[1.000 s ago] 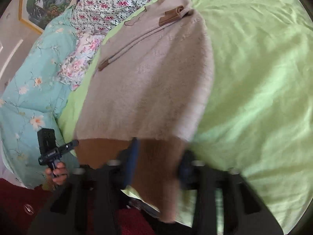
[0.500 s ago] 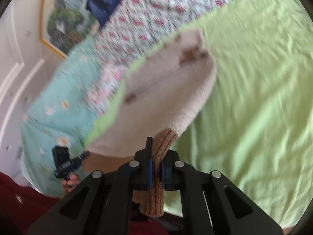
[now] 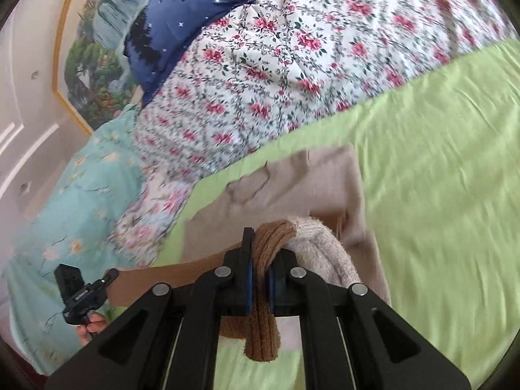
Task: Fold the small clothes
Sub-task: 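Lift the hem and fold it up to the collar, then open both grippers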
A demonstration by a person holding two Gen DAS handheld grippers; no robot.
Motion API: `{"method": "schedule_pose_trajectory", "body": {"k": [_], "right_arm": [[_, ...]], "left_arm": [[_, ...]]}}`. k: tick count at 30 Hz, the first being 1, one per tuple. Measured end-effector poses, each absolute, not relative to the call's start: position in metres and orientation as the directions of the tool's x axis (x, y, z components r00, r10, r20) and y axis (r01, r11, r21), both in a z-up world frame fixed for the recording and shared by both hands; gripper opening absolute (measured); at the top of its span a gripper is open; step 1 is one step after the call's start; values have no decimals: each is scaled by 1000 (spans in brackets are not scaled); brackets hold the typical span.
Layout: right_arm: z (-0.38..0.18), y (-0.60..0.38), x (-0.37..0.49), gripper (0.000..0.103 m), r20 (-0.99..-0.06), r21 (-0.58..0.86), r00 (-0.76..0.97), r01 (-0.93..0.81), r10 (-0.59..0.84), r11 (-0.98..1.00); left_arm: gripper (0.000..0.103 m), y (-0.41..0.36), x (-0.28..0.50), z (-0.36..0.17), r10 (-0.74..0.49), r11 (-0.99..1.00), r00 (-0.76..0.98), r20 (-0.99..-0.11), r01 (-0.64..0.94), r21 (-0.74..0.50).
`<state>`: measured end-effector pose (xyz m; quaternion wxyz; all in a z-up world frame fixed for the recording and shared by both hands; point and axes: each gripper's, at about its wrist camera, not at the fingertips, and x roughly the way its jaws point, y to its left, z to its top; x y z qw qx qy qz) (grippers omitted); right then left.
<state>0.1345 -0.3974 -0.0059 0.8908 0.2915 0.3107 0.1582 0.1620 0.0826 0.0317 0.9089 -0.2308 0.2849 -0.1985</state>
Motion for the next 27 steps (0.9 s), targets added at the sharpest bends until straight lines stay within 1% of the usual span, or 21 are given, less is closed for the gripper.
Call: {"method": "schedule_pose_trajectory", "body": {"k": [3,6,11,15,16,17,18,19,20,21,22,24,27], "right_arm": [[-13,-396,183,8,-486,604,752,-79,445,793],[-31,-401,227,8,-520,601,740,-38,426,798],[-78,-404,280,8,-599,577,696,33,396,816],[-114,-399,302,10,-678,540,633,82,375,837],[-116,-399,301,11,-680,546,628,89,378,833],[-115,-400,299,12,-677,553,630,94,381,828],[-111,-402,294,18,-672,558,636,99,379,824],[-103,-404,284,22,-665,552,654,103,362,828],[-95,-406,275,32,-653,541,676,101,341,835],[-85,-407,263,42,-633,528,706,93,318,844],[-73,-406,248,46,-607,515,735,76,301,854],[-61,-392,229,47,-582,498,744,7,328,867],[-69,-341,220,47,-633,455,623,-181,459,872]], "left_arm": [[6,82,210,20,-460,831,760,-458,188,-523],[6,84,248,1,-443,840,749,-493,154,-521],[6,85,309,-49,-402,859,709,-580,73,-506],[8,83,331,-85,-374,876,648,-663,13,-482],[8,83,329,-89,-384,871,642,-663,13,-491],[13,83,323,-88,-394,866,644,-656,21,-499],[16,83,316,-85,-407,860,646,-645,35,-509],[25,81,305,-81,-420,856,652,-631,54,-513],[33,78,294,-77,-427,855,656,-622,70,-513],[35,73,282,-73,-444,849,656,-611,90,-520],[39,66,271,-72,-470,838,650,-597,116,-534],[40,48,256,-69,-523,818,621,-584,174,-548],[40,8,254,-75,-571,811,539,-620,254,-527]]}}
